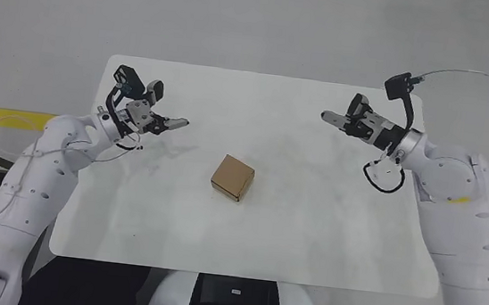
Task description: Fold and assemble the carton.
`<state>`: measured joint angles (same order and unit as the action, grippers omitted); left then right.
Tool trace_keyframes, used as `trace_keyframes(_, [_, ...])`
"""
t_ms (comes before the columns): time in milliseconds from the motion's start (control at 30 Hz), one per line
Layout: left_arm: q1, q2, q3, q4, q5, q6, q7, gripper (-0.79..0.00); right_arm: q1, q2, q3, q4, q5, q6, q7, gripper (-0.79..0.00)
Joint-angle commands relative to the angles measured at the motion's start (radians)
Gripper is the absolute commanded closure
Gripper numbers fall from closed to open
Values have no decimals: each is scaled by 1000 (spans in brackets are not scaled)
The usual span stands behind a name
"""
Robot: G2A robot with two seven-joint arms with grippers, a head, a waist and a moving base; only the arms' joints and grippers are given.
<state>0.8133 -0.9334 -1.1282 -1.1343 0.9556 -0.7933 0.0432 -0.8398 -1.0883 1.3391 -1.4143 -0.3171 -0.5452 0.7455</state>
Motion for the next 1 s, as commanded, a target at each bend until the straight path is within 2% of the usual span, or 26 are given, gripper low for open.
trace_keyframes(0, [2,0,-9,-6,-9,3,1,-785,7,0,-10,1,-2,-4,2,-785])
trace_keyframes(967, [5,1,-15,-11,-12,1,4,-784,9,-1,-19,3,6,-8,13,-785])
